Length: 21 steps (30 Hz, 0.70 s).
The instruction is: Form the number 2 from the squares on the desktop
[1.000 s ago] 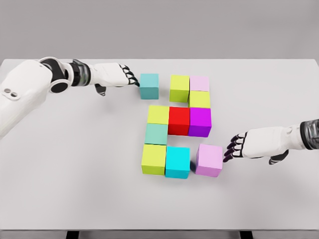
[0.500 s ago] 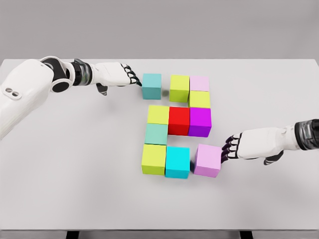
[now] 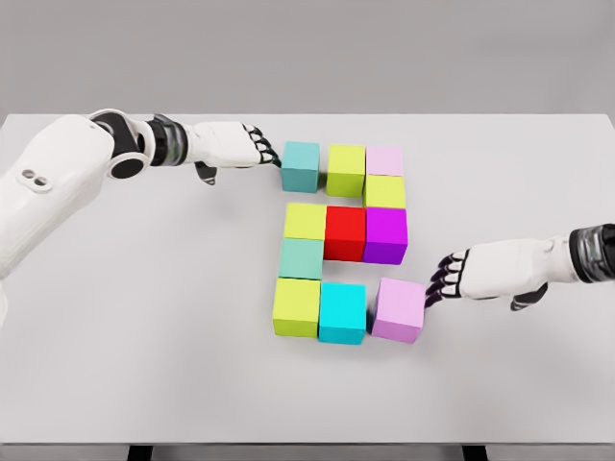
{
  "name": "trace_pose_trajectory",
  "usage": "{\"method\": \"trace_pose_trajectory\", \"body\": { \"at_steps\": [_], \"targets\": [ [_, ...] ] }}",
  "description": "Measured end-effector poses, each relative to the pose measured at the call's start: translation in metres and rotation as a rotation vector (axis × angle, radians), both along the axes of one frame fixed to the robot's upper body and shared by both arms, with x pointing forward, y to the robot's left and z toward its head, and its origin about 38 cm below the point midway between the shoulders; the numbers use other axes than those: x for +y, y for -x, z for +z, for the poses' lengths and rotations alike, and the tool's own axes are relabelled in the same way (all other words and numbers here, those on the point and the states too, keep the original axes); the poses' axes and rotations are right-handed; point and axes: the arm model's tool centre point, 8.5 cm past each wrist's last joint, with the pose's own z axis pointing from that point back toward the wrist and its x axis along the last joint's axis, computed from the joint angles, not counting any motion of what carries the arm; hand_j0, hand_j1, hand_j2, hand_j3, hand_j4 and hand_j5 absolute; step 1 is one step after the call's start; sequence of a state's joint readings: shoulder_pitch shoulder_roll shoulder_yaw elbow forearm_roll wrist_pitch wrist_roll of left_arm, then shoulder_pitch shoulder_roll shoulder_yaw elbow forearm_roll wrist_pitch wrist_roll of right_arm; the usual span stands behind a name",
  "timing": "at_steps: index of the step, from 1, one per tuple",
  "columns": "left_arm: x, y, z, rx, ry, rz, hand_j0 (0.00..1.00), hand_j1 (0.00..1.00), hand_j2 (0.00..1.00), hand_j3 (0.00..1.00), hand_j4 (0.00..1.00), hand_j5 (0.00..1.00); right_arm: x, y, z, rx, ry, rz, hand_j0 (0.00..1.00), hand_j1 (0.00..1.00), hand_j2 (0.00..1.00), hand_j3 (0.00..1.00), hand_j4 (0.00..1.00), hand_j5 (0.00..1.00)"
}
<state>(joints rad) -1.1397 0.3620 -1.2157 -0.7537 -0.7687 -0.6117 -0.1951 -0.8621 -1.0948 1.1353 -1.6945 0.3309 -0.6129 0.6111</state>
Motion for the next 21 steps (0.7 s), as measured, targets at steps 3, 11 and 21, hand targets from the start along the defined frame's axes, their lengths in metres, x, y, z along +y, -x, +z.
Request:
{"method": "trace_pose_trajectory", "body": {
  "at_steps": [3, 11, 21],
  "targets": [
    [-0.002, 0.000, 0.000, 0.000, 0.001, -0.003, 1.00, 1.00, 1.00, 1.00, 1.00, 1.00, 0.000, -0.001, 0.000, -0.001, 0.001, -0.001, 0.99, 0.99, 0.99, 0.99, 0.99, 0.99],
    [-0.004, 0.001, -0.001, 0.002, 0.001, -0.006, 1.00, 1.00, 1.00, 1.00, 1.00, 1.00, 0.009, 0.003, 0.002, -0.006, -0.009, 0.030, 0.99, 0.99, 0.99, 0.99, 0.99, 0.99],
    [-0.005, 0.001, -0.002, 0.003, 0.003, -0.009, 1.00, 1.00, 1.00, 1.00, 1.00, 1.00, 0.015, 0.004, 0.003, -0.009, -0.019, 0.046, 0.99, 0.99, 0.99, 0.99, 0.99, 0.99]
  ]
}}
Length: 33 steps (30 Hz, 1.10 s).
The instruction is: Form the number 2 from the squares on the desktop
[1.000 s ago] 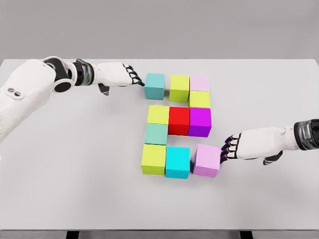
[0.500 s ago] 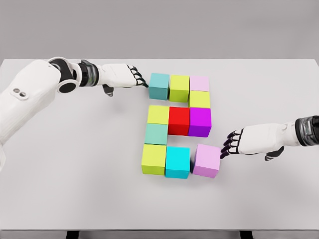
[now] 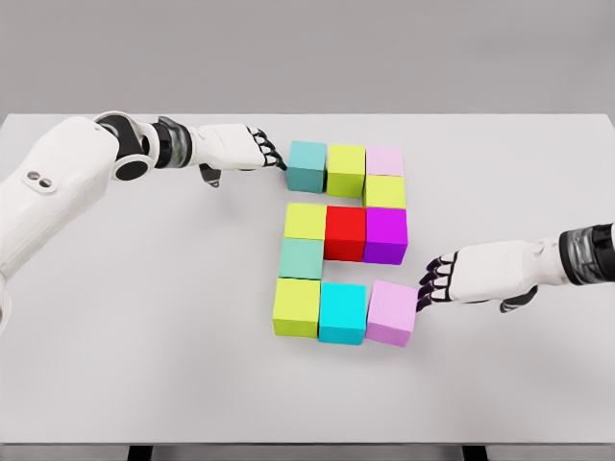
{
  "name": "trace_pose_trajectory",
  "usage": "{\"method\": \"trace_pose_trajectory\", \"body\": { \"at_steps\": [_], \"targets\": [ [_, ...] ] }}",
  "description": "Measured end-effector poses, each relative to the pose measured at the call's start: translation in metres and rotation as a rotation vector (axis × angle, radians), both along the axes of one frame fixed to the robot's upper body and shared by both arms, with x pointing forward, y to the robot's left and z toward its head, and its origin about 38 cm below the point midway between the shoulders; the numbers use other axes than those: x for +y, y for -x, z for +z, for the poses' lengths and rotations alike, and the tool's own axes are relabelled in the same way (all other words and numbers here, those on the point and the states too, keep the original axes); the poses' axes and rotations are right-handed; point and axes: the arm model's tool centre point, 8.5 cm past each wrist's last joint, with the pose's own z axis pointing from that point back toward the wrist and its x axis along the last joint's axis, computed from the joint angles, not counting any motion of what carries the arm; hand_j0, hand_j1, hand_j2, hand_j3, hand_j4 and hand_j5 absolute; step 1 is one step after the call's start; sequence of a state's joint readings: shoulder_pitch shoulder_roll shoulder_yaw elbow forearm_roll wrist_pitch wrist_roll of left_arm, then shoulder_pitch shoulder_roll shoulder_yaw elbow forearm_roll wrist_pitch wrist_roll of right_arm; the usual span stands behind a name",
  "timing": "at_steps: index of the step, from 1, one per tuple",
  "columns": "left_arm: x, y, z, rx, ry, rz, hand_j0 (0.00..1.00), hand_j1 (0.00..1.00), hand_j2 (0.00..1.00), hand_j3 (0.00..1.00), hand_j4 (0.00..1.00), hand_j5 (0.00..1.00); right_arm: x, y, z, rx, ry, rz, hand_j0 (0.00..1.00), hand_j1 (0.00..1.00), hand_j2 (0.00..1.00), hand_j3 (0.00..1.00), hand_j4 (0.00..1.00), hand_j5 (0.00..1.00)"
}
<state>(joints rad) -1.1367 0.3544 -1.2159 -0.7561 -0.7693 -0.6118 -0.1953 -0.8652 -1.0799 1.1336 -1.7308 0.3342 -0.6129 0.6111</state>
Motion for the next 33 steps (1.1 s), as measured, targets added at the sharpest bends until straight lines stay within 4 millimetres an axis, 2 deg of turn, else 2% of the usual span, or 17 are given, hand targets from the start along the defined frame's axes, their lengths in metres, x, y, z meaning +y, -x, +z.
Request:
{"method": "trace_pose_trajectory", "body": {
  "at_steps": [8, 15, 17, 21, 22, 23, 25, 27, 30, 33],
  "targets": [
    [-0.001, 0.000, 0.001, -0.001, 0.001, -0.002, 1.00, 1.00, 1.00, 1.00, 1.00, 1.00, 0.001, -0.003, 0.000, -0.002, -0.004, -0.002, 0.99, 0.99, 0.99, 0.99, 0.99, 0.99],
    [-0.002, 0.000, 0.000, 0.000, 0.002, -0.004, 1.00, 1.00, 1.00, 1.00, 1.00, 1.00, -0.025, -0.012, 0.024, -0.043, -0.037, -0.091, 1.00, 1.00, 1.00, 1.00, 1.00, 1.00],
    [-0.002, 0.000, 0.000, 0.000, 0.001, -0.004, 1.00, 1.00, 1.00, 1.00, 1.00, 1.00, -0.037, -0.004, 0.022, 0.014, -0.118, -0.155, 1.00, 1.00, 1.00, 1.00, 1.00, 1.00],
    [-0.005, 0.001, -0.002, 0.003, 0.003, -0.009, 1.00, 1.00, 1.00, 1.00, 1.00, 1.00, -0.070, -0.011, 0.033, 0.055, -0.332, -0.333, 1.00, 1.00, 1.00, 1.00, 1.00, 1.00],
    [-0.006, 0.001, -0.002, 0.003, 0.004, -0.010, 1.00, 1.00, 1.00, 1.00, 1.00, 1.00, -0.077, -0.008, 0.027, 0.093, -0.400, -0.381, 1.00, 1.00, 1.00, 1.00, 1.00, 1.00],
    [-0.007, 0.001, -0.002, 0.003, 0.004, -0.011, 1.00, 1.00, 1.00, 1.00, 1.00, 1.00, -0.082, -0.009, 0.031, 0.108, -0.478, -0.414, 1.00, 1.00, 1.00, 1.00, 1.00, 1.00],
    [-0.008, 0.001, -0.002, 0.003, 0.005, -0.013, 1.00, 1.00, 1.00, 1.00, 1.00, 1.00, -0.088, -0.009, 0.037, 0.134, -0.640, -0.464, 1.00, 1.00, 1.00, 1.00, 1.00, 1.00],
    [-0.008, 0.001, -0.001, 0.002, 0.005, -0.013, 1.00, 1.00, 1.00, 1.00, 1.00, 1.00, -0.092, -0.005, 0.029, 0.165, -0.778, -0.509, 1.00, 1.00, 1.00, 1.00, 1.00, 1.00],
    [-0.008, 0.001, 0.000, 0.001, 0.007, -0.012, 1.00, 1.00, 1.00, 1.00, 1.00, 1.00, -0.096, -0.007, 0.035, 0.136, -0.924, -0.536, 1.00, 1.00, 1.00, 1.00, 1.00, 1.00],
    [-0.006, -0.002, 0.006, -0.010, 0.012, -0.006, 1.00, 1.00, 1.00, 1.00, 1.00, 1.00, -0.087, -0.007, 0.024, 0.153, -1.035, -0.543, 1.00, 1.00, 1.00, 1.00, 1.00, 1.00]
  ]
}}
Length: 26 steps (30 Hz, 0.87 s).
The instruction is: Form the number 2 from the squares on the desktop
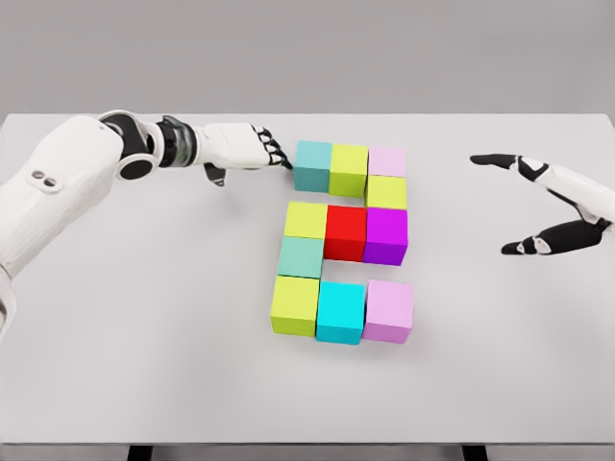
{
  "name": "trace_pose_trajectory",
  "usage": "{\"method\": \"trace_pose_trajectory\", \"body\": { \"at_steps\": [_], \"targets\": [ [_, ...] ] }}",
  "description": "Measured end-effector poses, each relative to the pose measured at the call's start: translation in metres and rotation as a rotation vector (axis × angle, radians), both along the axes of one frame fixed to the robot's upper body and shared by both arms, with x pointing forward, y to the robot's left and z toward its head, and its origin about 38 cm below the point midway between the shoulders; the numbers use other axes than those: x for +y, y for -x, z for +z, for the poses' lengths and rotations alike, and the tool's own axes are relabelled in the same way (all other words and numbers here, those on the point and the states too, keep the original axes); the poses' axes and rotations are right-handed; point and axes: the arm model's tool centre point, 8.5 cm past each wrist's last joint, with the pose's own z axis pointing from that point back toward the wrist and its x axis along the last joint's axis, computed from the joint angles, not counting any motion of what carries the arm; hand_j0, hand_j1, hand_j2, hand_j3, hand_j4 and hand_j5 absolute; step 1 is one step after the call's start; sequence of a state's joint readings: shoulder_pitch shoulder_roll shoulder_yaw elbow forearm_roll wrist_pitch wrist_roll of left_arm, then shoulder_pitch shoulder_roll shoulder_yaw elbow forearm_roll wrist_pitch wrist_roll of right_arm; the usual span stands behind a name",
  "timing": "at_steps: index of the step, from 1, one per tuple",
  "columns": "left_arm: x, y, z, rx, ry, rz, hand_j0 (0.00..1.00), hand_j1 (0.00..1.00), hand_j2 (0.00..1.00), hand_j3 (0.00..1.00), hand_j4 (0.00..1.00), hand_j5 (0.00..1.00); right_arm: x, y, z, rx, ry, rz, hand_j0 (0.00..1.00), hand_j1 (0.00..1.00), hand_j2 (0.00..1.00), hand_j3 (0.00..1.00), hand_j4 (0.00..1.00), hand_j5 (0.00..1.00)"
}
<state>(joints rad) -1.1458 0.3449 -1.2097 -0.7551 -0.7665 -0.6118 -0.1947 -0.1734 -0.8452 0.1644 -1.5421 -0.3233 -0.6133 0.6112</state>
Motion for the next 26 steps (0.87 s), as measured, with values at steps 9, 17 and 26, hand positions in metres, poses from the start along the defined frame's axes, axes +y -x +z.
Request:
{"method": "trace_pose_trajectory", "body": {
  "at_steps": [9, 17, 26],
  "targets": [
    [0.068, -0.005, 0.015, -0.015, 0.003, 0.116, 1.00, 1.00, 1.00, 1.00, 1.00, 1.00, 0.028, 0.008, -0.041, 0.050, -0.173, -0.007, 1.00, 1.00, 1.00, 1.00, 1.00, 1.00],
    [0.142, 0.004, 0.017, -0.012, -0.017, 0.238, 1.00, 1.00, 1.00, 1.00, 1.00, 1.00, 0.020, 0.006, -0.049, 0.069, -0.184, -0.042, 1.00, 1.00, 1.00, 1.00, 1.00, 1.00],
    [0.201, 0.021, 0.021, -0.006, -0.027, 0.327, 1.00, 1.00, 1.00, 1.00, 1.00, 1.00, 0.008, 0.003, -0.050, 0.070, -0.185, -0.079, 1.00, 1.00, 1.00, 1.00, 1.00, 1.00]
  ]
}}
